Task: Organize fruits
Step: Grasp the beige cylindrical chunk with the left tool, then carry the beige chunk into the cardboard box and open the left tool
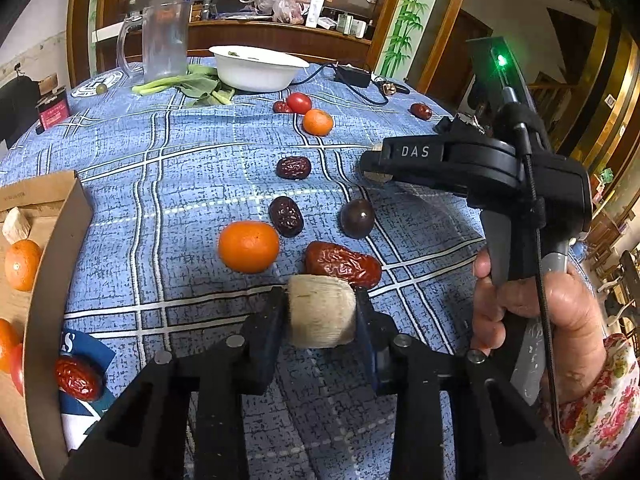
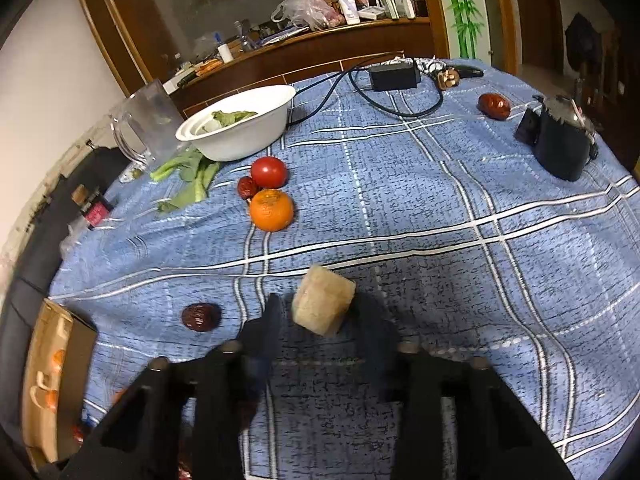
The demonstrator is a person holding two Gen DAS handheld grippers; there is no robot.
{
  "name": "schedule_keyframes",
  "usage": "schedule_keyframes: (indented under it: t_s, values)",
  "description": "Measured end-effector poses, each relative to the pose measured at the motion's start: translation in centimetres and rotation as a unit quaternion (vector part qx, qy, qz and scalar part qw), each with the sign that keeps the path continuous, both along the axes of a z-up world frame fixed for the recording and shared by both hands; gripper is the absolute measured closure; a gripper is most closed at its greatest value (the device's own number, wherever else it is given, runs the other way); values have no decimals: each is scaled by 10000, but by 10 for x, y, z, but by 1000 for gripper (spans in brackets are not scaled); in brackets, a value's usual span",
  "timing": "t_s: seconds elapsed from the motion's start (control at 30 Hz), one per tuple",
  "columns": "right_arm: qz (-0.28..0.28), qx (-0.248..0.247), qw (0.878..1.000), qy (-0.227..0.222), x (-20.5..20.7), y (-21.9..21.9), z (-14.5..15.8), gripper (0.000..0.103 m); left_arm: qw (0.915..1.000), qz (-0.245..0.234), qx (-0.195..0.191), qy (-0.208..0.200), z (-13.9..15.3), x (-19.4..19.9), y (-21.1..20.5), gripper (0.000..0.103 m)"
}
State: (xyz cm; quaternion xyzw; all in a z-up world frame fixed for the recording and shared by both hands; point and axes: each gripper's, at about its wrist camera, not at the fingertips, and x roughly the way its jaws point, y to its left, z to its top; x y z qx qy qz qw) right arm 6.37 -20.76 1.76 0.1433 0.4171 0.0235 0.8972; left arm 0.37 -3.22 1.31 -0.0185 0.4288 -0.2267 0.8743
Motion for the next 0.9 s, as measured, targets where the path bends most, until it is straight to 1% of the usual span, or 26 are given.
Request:
schedule_keyframes:
  t_s: [0.1,0.17,0.37,0.43,0.6,0.77,0.9]
  values:
    - [-21,169,9998,-76,-4,-4,2,70,9998,19,-202,64,-1,2,6,72]
    - [-42,187,9997,-139,-8,-5,4,70,9991,32,-391,138,-2,4,10,72]
    - [-166,314,9992,-166,-24,-9,8,70,9971,-13,-712,250,-3,7,16,72]
    - [-176,348,9990,-214,-36,-8,15,70,9962,-13,-827,290,-3,8,19,72]
    - [-59,313,9984,-470,-87,-7,46,70,9959,5,-870,260,-2,8,20,72]
    - [81,269,9978,-603,-143,-7,74,70,9975,118,-694,-52,8,-6,25,72]
    - [243,203,9975,-636,-166,8,86,69,9930,283,-1149,-32,25,-31,53,72]
